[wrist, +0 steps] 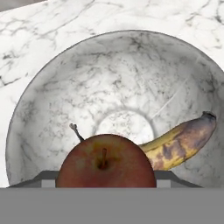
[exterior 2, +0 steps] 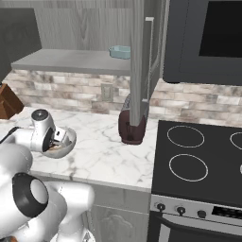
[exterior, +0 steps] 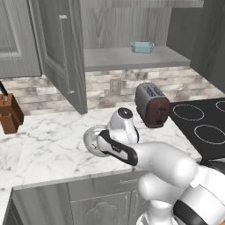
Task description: Open the cabinet. Pick the banana and apple from the cabinet and place them into the bowl. Then close the cabinet.
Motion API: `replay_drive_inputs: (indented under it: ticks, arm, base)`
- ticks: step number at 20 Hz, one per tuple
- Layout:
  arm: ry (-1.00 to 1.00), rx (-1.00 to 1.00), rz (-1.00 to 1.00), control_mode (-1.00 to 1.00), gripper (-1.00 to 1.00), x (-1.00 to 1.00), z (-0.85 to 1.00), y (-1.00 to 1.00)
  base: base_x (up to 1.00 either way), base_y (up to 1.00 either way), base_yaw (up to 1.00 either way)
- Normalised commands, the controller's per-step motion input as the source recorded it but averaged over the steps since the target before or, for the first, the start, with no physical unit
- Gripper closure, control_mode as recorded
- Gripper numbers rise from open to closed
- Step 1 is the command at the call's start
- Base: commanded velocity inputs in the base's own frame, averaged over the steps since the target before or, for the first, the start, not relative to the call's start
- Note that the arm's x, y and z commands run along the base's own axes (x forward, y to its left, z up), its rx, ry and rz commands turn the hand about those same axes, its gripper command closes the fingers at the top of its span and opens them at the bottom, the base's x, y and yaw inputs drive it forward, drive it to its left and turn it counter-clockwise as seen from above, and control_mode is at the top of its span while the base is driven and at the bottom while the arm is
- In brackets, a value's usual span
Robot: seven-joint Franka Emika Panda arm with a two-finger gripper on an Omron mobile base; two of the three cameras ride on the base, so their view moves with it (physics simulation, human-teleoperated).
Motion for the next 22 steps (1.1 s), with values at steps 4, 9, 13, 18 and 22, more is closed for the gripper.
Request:
replay_drive_inputs:
  ticks: [4, 9, 13, 18, 22]
  arm:
    - [0.00, 0.00, 0.00, -1.00, -1.00, 0.00, 0.00, 0.00]
    - [-0.02, 0.00, 0.00, -1.00, -1.00, 0.00, 0.37, 0.00]
    - [-0.04, 0.00, 0.00, -1.00, -1.00, -0.06, 0.68, 0.00]
    - [0.00, 0.00, 0.00, -1.00, -1.00, -0.15, 0.52, 0.00]
    - [0.00, 0.00, 0.00, -1.00, -1.00, -0.31, 0.55, -0.08]
  base:
    - [0.00, 0.00, 0.00]
    - [0.00, 0.00, 0.00]
    - [0.00, 0.00, 0.00]
    - [0.00, 0.00, 0.00]
    - [0.00, 0.00, 0.00]
